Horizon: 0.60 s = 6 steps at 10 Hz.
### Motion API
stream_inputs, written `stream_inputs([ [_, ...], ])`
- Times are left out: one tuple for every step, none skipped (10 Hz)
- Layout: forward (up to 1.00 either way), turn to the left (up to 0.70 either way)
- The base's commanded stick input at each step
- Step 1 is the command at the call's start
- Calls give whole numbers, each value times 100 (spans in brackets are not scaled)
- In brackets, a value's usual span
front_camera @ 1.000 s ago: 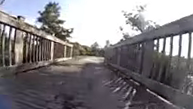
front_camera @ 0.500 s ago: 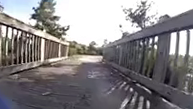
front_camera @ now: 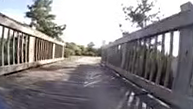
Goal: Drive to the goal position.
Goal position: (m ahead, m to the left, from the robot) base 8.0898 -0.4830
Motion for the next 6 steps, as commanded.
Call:
stream_inputs([
  [100,27],
  [100,27],
  [100,27],
  [100,27],
  [100,27],
  [100,27],
])
